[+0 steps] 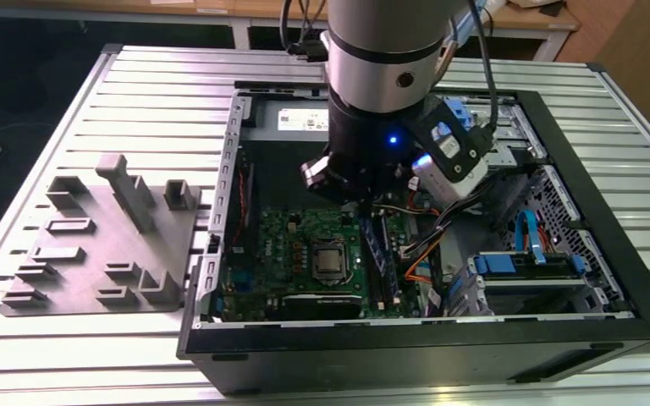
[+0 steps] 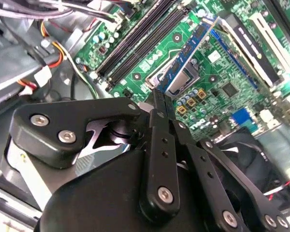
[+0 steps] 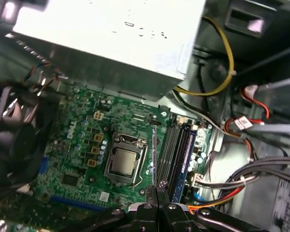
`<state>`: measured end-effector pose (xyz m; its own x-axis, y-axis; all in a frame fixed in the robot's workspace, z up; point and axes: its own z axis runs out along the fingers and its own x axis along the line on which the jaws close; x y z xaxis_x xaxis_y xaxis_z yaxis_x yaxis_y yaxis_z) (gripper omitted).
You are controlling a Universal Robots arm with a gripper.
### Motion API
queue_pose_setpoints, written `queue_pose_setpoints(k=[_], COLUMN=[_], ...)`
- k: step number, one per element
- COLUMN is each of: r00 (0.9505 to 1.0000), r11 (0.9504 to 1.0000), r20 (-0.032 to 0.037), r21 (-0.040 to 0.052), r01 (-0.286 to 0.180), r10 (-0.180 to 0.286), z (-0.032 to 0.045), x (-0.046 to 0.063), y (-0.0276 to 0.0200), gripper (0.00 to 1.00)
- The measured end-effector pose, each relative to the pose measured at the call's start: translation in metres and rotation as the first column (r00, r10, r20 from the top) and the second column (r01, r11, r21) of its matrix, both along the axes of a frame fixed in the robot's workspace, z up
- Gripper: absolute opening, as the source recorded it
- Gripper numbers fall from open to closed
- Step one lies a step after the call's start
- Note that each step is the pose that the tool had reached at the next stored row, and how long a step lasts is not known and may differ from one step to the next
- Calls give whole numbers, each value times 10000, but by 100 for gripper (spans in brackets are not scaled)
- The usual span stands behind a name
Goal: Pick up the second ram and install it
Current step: 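Insert the second ram into the second slot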
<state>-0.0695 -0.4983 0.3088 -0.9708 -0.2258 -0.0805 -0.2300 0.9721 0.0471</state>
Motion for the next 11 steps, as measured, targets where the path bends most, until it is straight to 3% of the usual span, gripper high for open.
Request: queue_pose_setpoints(k=[6,10,11], r00=[9941,9813,9807], r11=[9941,9813,9807], r20=[0,-1,-1], r21=[0,-1,-1], r01=[1086,1923,1954], r10=[-1086,-1923,-1954], z=[-8,-15,-15], x=[0,0,0], y=[0,0,0], gripper=[8,8,8])
